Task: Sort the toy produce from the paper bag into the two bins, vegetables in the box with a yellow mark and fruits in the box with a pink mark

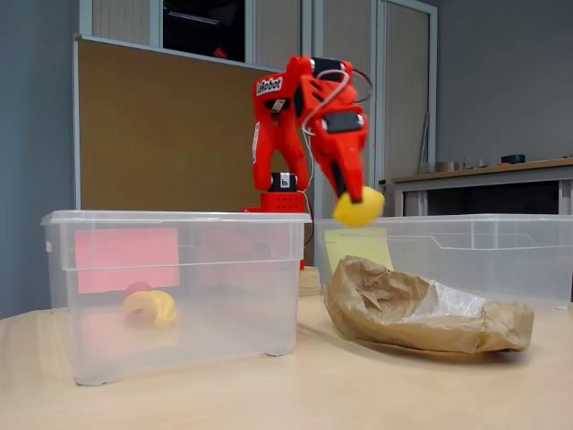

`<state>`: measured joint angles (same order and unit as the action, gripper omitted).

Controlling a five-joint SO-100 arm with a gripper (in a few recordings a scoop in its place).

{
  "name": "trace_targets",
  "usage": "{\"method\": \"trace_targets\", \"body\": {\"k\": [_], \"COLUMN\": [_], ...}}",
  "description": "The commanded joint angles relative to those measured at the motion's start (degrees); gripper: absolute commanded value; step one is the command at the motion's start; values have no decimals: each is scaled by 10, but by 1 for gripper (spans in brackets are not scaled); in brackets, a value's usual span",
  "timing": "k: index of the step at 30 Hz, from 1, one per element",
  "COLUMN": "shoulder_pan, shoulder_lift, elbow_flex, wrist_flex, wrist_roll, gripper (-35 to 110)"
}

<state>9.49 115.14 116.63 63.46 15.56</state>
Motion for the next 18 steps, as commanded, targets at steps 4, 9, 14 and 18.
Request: {"method": "trace_targets", "body": {"k": [4, 9, 14, 18], "shoulder_pan": [159, 287, 390, 487], "shoulder_lift": [135, 166, 168, 165], "elbow_flex": [25, 31, 33, 36], "wrist_flex": [59, 77, 88, 89], "wrist_roll": [80, 128, 135, 134], "gripper": [12, 11, 11, 11]}}
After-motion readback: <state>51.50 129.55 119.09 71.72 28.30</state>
